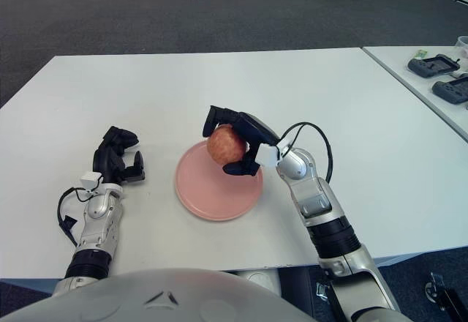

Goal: Put the apple into the plate.

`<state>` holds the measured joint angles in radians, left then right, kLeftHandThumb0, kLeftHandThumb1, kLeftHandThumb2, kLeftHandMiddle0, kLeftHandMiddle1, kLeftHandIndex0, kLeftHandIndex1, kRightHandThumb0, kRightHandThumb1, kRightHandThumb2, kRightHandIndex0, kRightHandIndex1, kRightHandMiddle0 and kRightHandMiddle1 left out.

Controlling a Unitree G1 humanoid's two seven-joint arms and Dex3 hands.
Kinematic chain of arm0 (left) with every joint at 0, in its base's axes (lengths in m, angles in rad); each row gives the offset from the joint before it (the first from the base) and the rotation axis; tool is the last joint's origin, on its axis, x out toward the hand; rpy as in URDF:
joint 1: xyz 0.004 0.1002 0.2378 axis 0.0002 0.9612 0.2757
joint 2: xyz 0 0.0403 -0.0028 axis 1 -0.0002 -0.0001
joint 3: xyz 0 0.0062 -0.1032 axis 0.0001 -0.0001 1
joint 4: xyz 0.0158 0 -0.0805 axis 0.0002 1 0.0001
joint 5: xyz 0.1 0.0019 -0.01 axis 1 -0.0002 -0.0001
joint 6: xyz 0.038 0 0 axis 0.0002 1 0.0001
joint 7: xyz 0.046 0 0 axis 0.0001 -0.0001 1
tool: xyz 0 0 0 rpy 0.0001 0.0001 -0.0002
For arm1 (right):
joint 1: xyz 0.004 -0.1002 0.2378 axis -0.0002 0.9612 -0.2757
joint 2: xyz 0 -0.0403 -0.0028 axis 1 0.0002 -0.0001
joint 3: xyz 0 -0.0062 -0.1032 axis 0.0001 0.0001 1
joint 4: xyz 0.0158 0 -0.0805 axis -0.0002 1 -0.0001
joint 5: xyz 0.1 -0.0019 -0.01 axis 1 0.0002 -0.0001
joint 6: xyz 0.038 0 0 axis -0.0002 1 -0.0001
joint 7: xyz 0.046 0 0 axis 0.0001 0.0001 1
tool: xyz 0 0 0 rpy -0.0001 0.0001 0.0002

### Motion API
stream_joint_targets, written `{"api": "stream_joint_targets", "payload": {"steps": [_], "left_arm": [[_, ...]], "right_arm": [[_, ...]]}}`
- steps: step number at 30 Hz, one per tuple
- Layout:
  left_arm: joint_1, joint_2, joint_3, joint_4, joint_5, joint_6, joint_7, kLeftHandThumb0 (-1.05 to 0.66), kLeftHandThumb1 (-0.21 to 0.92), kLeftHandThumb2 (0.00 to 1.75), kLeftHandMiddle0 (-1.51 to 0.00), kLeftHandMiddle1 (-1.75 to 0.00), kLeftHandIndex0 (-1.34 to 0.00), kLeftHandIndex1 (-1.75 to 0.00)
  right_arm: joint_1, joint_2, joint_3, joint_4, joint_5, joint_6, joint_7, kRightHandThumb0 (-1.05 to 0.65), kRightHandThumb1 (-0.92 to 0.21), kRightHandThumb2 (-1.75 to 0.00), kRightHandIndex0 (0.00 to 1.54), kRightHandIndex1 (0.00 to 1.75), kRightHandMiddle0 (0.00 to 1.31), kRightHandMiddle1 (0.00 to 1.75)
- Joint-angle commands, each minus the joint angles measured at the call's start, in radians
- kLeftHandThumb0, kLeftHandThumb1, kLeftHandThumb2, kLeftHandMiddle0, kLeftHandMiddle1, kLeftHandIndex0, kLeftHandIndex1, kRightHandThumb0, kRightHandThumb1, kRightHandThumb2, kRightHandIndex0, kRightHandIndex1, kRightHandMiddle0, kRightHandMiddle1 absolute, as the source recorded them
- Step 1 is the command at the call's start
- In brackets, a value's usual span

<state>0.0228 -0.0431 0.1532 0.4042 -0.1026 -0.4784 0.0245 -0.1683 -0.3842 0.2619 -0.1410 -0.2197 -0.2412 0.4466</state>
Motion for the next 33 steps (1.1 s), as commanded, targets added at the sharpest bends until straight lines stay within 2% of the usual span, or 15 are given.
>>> {"api": "stream_joint_targets", "payload": {"steps": [1,5,7,8,10,12,13,15,16,17,19,23,25,30,33], "left_arm": [[0.032,-0.006,0.003,0.051,-0.007,0.025,-0.006,-0.01,-0.02,1.7,-0.88,-1.73,-0.62,-1.75],[0.032,-0.007,0.003,0.052,-0.009,0.018,-0.007,-0.01,-0.01,1.7,-0.87,-1.73,-0.62,-1.75],[0.033,-0.008,0.002,0.051,-0.009,0.015,-0.008,-0.01,-0.01,1.7,-0.87,-1.74,-0.61,-1.75],[0.033,-0.008,0.002,0.051,-0.009,0.014,-0.008,-0.01,-0.01,1.7,-0.87,-1.74,-0.61,-1.75],[0.033,-0.008,0.002,0.05,-0.008,0.014,-0.007,-0.01,-0.01,1.7,-0.88,-1.73,-0.61,-1.75],[0.035,-0.007,0.002,0.049,-0.003,0.019,-0.001,-0.01,-0.01,1.7,-0.88,-1.72,-0.61,-1.75],[0.035,-0.007,0.003,0.051,0.0,0.024,0.005,-0.01,0.0,1.69,-0.87,-1.72,-0.61,-1.75],[0.034,-0.007,0.005,0.054,0.002,0.028,0.01,-0.01,0.01,1.68,-0.85,-1.73,-0.6,-1.75],[0.033,-0.008,0.006,0.055,0.0,0.027,0.01,-0.01,0.01,1.68,-0.85,-1.74,-0.61,-1.75],[0.032,-0.008,0.007,0.057,-0.004,0.025,0.007,-0.01,0.01,1.68,-0.85,-1.74,-0.61,-1.75],[0.03,-0.008,0.008,0.061,-0.009,0.021,0.002,-0.01,0.0,1.69,-0.85,-1.74,-0.61,-1.75],[0.028,-0.009,0.007,0.065,-0.011,0.014,-0.004,-0.01,-0.04,1.73,-0.89,-1.75,-0.64,-1.74],[0.027,-0.008,0.006,0.067,-0.011,0.012,-0.007,-0.01,-0.05,1.74,-0.89,-1.75,-0.65,-1.74],[0.029,-0.008,0.005,0.058,-0.002,0.036,0.01,-0.01,-0.05,1.74,-0.89,-1.75,-0.65,-1.74],[0.03,-0.009,0.005,0.054,0.001,0.045,0.017,-0.01,-0.05,1.75,-0.9,-1.75,-0.65,-1.74]], "right_arm": [[-0.011,-0.017,0.0,-0.025,-0.009,0.015,0.019,0.0,0.1,-1.75,0.97,1.62,0.69,1.75],[-0.015,-0.033,0.011,-0.036,-0.032,0.032,0.044,0.0,0.11,-1.74,0.97,1.6,0.7,1.75],[-0.017,-0.05,0.02,-0.044,-0.056,0.039,0.061,0.0,0.07,-1.68,0.9,1.69,0.76,1.59],[-0.017,-0.056,0.024,-0.048,-0.066,0.041,0.067,-0.01,0.03,-1.63,0.86,1.7,0.74,1.57],[-0.017,-0.065,0.029,-0.053,-0.084,0.043,0.075,-0.01,-0.12,-1.46,0.75,1.73,0.67,1.5],[-0.019,-0.073,0.033,-0.055,-0.092,0.044,0.087,-0.01,-0.19,-1.38,0.7,1.74,0.64,1.47],[-0.023,-0.083,0.04,-0.055,-0.097,0.04,0.101,-0.19,-0.18,-1.35,0.45,1.7,0.41,1.5],[-0.026,-0.097,0.049,-0.054,-0.103,0.03,0.122,-0.39,-0.19,-1.29,0.23,1.52,0.21,1.41],[-0.027,-0.101,0.052,-0.052,-0.104,0.026,0.127,-0.49,-0.22,-1.24,0.15,1.31,0.13,1.32],[-0.028,-0.104,0.054,-0.05,-0.106,0.021,0.13,-0.52,-0.23,-1.22,0.12,1.24,0.11,1.29],[-0.029,-0.109,0.057,-0.045,-0.11,0.01,0.132,-0.62,-0.28,-1.15,0.05,0.95,0.04,1.17],[-0.031,-0.116,0.06,-0.033,-0.12,-0.019,0.129,-0.71,-0.34,-1.08,0.01,0.65,0.01,0.99],[-0.033,-0.12,0.062,-0.024,-0.123,-0.037,0.129,-0.75,-0.38,-1.04,0.0,0.4,0.0,0.84],[-0.041,-0.125,0.062,-0.007,-0.117,-0.07,0.132,-0.82,-0.43,-0.99,0.0,0.11,0.0,0.56],[-0.043,-0.127,0.06,0.005,-0.105,-0.097,0.134,-0.87,-0.46,-0.95,0.0,0.04,0.0,0.39]]}}
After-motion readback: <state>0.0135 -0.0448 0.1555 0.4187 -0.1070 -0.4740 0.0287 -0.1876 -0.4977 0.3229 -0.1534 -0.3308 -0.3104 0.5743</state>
